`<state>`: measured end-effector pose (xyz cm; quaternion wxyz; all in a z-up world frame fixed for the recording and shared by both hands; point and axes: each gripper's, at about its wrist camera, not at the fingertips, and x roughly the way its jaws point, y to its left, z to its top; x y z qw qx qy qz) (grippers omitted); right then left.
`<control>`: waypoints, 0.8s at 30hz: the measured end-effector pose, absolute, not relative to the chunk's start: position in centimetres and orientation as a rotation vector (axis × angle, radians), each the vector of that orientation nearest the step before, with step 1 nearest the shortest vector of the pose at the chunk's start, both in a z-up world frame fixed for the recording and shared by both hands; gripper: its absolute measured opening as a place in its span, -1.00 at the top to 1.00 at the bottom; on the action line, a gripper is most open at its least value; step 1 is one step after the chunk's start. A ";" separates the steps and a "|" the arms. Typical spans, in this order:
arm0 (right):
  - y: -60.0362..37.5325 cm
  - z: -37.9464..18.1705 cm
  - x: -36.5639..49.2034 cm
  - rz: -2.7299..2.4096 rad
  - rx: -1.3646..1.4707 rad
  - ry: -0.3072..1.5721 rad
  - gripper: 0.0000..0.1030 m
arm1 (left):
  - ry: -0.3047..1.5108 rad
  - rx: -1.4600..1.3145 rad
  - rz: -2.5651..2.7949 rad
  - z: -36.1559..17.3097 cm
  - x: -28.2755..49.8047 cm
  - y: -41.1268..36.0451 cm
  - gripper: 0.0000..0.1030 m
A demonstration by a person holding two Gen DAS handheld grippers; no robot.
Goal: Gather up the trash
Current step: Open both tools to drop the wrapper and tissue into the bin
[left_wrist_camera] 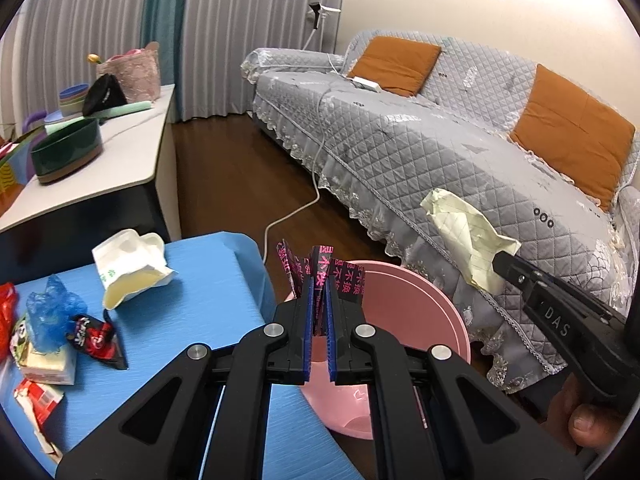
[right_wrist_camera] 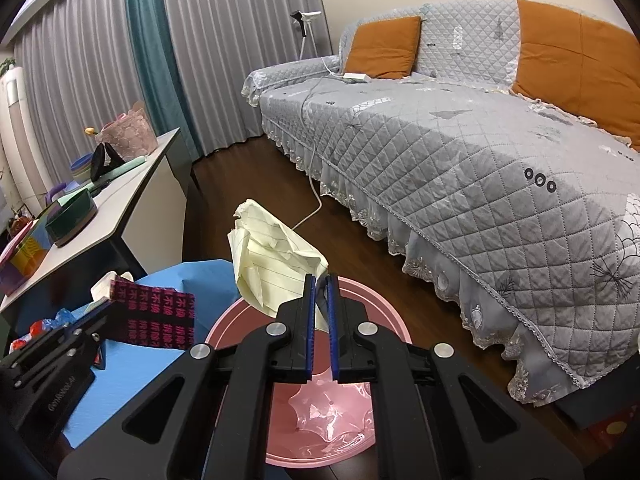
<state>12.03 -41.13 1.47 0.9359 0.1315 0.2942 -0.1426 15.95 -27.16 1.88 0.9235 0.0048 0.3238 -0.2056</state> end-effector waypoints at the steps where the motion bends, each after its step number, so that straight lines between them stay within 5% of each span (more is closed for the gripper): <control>1: -41.3 1.5 12.0 -0.297 0.272 0.600 0.81 | 0.672 0.014 -0.430 1.8 16.1 -27.4 0.89; 4: -41.7 1.4 11.9 -0.316 0.286 0.604 0.54 | 0.681 0.024 -0.436 1.7 16.2 -27.8 0.80; 6: -41.9 1.3 11.9 -0.323 0.297 0.606 0.16 | 0.685 0.023 -0.423 1.8 16.2 -27.6 0.52; 7: -42.0 1.4 11.9 -0.326 0.298 0.606 0.11 | 0.683 0.022 -0.415 1.8 16.1 -27.5 0.37; 16: -41.2 2.4 11.7 -0.323 0.304 0.589 -0.20 | 0.687 0.025 -0.354 2.7 15.2 -24.9 0.02; 24: -38.8 3.6 11.5 -0.280 0.275 0.562 -0.38 | 0.655 0.009 -0.292 4.6 13.2 -20.8 -0.06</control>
